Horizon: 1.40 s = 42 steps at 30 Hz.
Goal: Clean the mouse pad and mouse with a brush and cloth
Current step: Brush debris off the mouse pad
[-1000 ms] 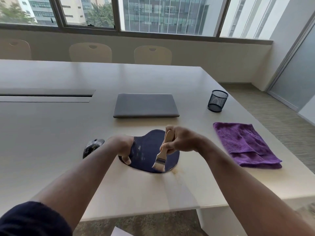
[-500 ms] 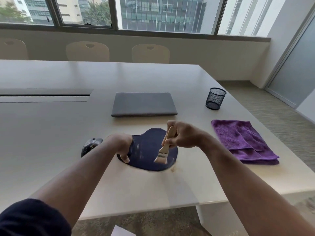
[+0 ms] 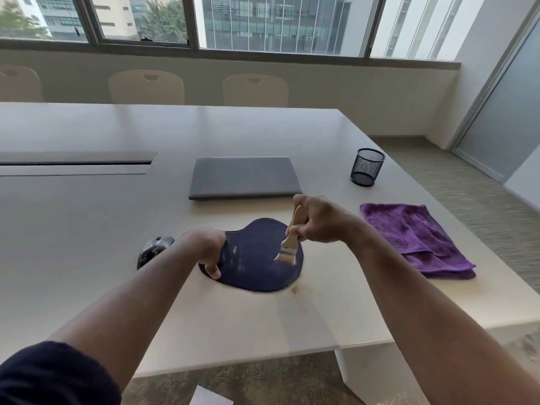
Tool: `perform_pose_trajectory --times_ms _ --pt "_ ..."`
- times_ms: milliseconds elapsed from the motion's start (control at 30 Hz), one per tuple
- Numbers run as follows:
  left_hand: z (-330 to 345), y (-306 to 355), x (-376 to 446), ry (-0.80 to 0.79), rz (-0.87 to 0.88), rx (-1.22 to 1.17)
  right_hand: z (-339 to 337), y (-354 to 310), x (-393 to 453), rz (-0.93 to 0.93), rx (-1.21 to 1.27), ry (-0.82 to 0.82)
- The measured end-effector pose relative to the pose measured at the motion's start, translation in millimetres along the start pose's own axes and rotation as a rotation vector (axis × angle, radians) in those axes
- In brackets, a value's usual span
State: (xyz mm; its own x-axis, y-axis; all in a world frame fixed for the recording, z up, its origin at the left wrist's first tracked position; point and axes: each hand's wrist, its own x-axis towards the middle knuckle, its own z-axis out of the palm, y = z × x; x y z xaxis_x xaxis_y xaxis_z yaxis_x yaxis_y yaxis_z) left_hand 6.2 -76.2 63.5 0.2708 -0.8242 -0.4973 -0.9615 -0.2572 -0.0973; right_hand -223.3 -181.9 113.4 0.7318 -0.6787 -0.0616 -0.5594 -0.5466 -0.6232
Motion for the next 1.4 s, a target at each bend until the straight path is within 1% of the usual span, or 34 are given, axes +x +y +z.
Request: perform_pose_trajectory --times_ms 67,100,133,200,233,300,367,433,500,533,567,633,700,733,800,867,933,1000,1033,1067,1133,1167,1200,1233,1300,1333,1367,1400 --pt "0.3 -0.4 0.3 0.004 -0.001 0.005 7.4 1.6 0.5 0.05 0.005 -0.078" --pt "0.5 -0.9 0.5 0.005 -0.003 0.005 9.1 3.6 0.3 0.071 -0.032 -0.091" --pt "0.9 -1.2 0.4 0.006 -0.005 0.003 8.4 5.2 0.0 0.08 -0.107 -0.067" --pt "1.6 -1.7 0.3 0.005 -0.004 -0.002 2.0 7.2 -0.4 0.07 -0.269 0.056" --pt "1.5 -1.7 0.3 0.002 -0.004 0.0 -2.0 7.1 -0.3 0.059 -0.288 0.112" --pt "0.8 -1.0 -0.1 0.0 -0.002 0.008 -6.3 4.4 0.7 0.027 -0.196 0.154" --pt "-0.1 -0.3 0.1 -0.001 -0.003 0.016 -2.1 -3.1 1.6 -0.002 -0.103 0.106" --pt "0.0 0.0 0.2 0.0 -0.008 0.018 8.5 -7.5 2.6 0.01 -0.001 -0.007" --pt "0.4 -0.7 -0.3 0.004 -0.012 0.007 20.3 -6.8 3.7 0.044 0.016 -0.085" --pt "0.9 -1.5 -0.1 0.006 -0.012 -0.005 23.3 -5.5 4.8 0.051 -0.036 -0.073" --pt "1.6 -2.3 0.2 0.008 -0.011 -0.019 23.6 -4.4 6.5 0.051 -0.101 -0.018" --pt "2.3 -3.7 -0.4 0.009 -0.01 -0.037 20.7 -3.8 10.6 0.025 -0.183 0.156" --pt "2.5 -4.6 -0.5 0.011 -0.008 -0.044 17.1 -6.2 14.9 -0.008 -0.146 0.26" --pt "2.9 -5.0 -0.1 0.011 -0.006 -0.048 17.2 -8.8 17.1 -0.016 -0.11 0.264" --pt "3.0 -4.9 0.3 0.012 -0.004 -0.057 22.2 -15.6 19.5 -0.04 -0.099 0.21" --pt "2.8 -4.8 0.2 0.013 -0.002 -0.06 29.9 -19.7 20.4 -0.059 -0.147 0.13" --pt "2.8 -4.8 0.2 0.015 0.0 -0.051 31.8 -23.6 19.6 -0.054 -0.158 -0.016" --pt "3.3 -5.0 0.5 0.014 0.006 -0.049 26.2 -27.8 20.4 -0.032 -0.11 -0.161" --pt "3.3 -4.7 0.7 0.014 0.008 -0.05 22.9 -29.9 20.8 -0.026 -0.074 -0.184" --pt "3.3 -4.6 0.8 0.014 0.012 -0.047 20.6 -32.5 21.4 -0.034 -0.057 -0.169" --pt "2.9 -4.0 0.9 0.015 0.022 -0.034 20.8 -36.7 22.4 -0.084 -0.121 -0.07" --pt "2.7 -3.9 0.9 0.013 0.024 -0.028 23.7 -38.7 21.8 -0.1 -0.153 -0.048" --pt "2.5 -4.0 0.9 0.012 0.024 -0.022 27.1 -40.4 20.8 -0.11 -0.175 -0.07" --pt "2.5 -4.1 0.6 0.012 0.024 -0.016 30.1 -41.6 19.7 -0.112 -0.175 -0.132" --pt "2.8 -4.2 0.1 0.016 0.021 -0.01 31.2 -44.3 17.1 -0.069 -0.099 -0.307" --pt "2.9 -4.2 -0.3 0.017 0.021 -0.01 29.4 -46.1 16.1 -0.042 -0.045 -0.365" --pt "2.7 -4.2 -0.5 0.019 0.024 -0.01 26.4 -47.0 16.4 -0.036 -0.018 -0.366" --pt "2.5 -4.2 -0.6 0.021 0.026 -0.012 23.2 -47.4 18.3 -0.058 -0.025 -0.317"
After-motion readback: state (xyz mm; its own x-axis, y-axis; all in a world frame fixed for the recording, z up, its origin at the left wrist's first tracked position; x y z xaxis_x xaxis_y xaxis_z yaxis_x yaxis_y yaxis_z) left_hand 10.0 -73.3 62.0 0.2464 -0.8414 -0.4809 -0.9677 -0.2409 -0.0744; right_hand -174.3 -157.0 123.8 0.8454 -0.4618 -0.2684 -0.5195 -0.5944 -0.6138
